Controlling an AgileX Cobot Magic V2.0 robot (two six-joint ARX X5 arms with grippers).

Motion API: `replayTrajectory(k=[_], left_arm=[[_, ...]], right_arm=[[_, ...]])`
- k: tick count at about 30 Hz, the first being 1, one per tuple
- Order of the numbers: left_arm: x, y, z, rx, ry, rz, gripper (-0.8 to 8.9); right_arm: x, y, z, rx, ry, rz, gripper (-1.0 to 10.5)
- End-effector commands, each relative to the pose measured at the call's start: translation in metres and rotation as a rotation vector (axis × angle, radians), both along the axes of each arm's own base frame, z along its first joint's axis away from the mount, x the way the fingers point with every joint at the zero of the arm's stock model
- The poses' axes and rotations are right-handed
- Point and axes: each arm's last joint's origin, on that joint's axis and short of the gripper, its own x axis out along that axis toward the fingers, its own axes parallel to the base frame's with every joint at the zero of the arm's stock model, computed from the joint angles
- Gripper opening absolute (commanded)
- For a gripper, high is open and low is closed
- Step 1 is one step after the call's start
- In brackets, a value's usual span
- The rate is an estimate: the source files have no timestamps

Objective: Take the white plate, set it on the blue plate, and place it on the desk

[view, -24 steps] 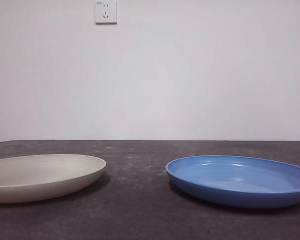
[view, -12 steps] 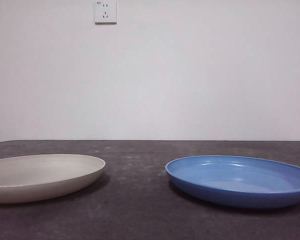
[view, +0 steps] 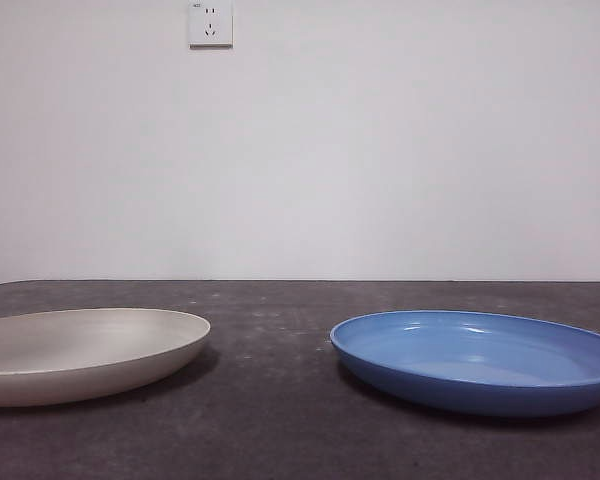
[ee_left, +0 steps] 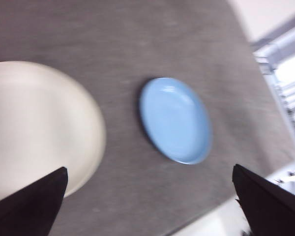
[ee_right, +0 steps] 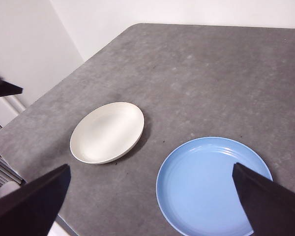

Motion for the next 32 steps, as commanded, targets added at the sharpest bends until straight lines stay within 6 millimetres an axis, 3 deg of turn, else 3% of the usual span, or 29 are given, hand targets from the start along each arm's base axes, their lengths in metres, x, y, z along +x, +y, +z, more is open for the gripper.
replayTrajectory(k=[1,11,22,32], left_arm=[[0.016,0.002,0.003,0.037,0.02,0.007,7.1],[0.081,0.024,-0.038,0.086,0.255,0.095,7.1],[0.137,0.044,-0.107,0.177,0.515,0.134,6.59],[0.164,0.046,-0.15,0.173,0.606,0.121,6.58]], right_arm=[[-0.001,0.0,0.005,0.007,-0.014,0.006,5.8],[-0.002,0.001,0.005,0.006,-0.017,0.017,5.8],[-0.002,0.002,0.005,0.005,-0.023,0.038,5.8],[-0.002,0.002,0.005,0.006,-0.026,0.037,5.8]])
